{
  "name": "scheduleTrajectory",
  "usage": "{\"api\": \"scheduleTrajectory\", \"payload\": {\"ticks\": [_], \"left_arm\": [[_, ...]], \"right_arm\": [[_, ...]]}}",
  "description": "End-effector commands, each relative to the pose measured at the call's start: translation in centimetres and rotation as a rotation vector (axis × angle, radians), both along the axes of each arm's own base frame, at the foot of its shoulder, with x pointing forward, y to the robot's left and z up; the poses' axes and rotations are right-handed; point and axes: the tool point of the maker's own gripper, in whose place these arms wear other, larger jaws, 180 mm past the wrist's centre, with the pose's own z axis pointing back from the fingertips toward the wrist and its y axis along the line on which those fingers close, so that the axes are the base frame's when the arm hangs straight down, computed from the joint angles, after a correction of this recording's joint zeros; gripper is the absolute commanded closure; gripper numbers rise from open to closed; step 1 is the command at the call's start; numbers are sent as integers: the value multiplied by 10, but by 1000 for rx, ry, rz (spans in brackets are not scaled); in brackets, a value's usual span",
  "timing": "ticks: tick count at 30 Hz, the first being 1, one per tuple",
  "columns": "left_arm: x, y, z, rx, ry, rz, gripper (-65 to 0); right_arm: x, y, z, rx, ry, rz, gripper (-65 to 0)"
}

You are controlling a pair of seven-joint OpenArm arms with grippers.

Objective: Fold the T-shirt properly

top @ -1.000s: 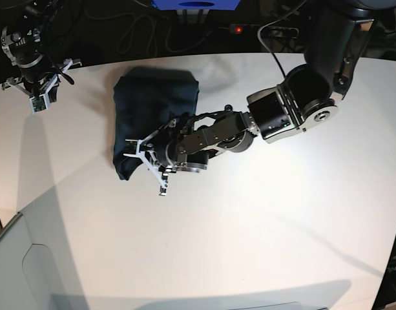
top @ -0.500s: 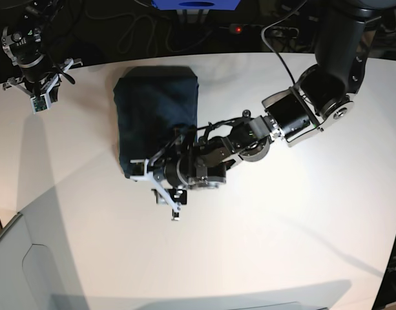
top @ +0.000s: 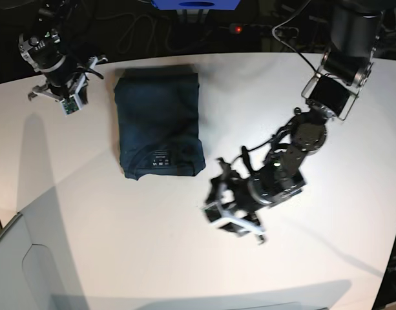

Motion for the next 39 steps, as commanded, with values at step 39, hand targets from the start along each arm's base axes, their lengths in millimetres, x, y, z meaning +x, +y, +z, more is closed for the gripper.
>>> {"api": "scheduleTrajectory", "payload": {"ticks": [39], "left_arm": [[-253,291,-83,-422,315,1119,-234]], "right_arm": [[-19,37,2,56,11,107,0]]}}
